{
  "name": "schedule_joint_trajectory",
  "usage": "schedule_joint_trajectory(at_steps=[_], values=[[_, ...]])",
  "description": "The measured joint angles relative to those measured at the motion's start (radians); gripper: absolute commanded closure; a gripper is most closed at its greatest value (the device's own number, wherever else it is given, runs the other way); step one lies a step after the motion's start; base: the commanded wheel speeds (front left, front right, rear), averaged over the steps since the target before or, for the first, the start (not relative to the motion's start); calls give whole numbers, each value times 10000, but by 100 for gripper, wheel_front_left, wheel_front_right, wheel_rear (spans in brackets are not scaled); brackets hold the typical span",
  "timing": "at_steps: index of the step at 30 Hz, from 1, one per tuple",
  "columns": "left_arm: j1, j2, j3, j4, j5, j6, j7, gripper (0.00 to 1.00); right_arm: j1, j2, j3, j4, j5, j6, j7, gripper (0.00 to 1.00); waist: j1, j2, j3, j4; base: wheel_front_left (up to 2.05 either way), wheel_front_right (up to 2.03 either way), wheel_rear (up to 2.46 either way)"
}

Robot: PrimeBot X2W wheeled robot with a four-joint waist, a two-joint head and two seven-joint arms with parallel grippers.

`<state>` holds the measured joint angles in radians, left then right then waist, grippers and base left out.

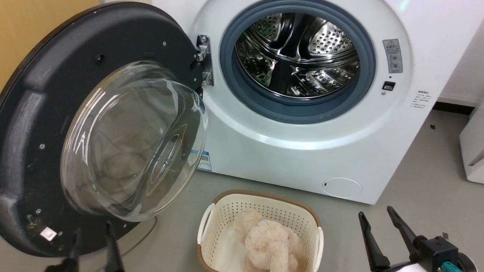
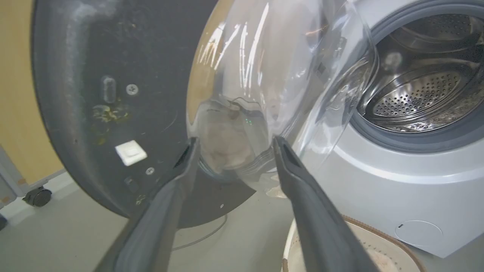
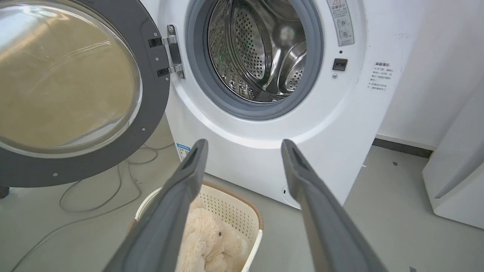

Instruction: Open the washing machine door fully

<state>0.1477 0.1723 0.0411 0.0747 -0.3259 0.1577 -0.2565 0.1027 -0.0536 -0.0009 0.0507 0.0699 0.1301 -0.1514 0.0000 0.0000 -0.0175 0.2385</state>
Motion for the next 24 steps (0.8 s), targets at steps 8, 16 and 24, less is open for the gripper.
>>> schedule_joint_trajectory(at_steps=[8,16,24], values=[[370,-470,-1129,-451,784,-115,0,0,4,2,59,-182,-115,0,98,0,0,0,-57,-442,0,0,0],[-323,-378,-2098,192,1484,-466,8,0,15,2,27,-646,-410,0,451,0,0,0,-115,-1260,0,0,0],[-932,-341,-2228,688,1503,-570,8,0,114,0,-48,-909,-520,-2,713,0,1,1,-63,-1834,0,0,0]])
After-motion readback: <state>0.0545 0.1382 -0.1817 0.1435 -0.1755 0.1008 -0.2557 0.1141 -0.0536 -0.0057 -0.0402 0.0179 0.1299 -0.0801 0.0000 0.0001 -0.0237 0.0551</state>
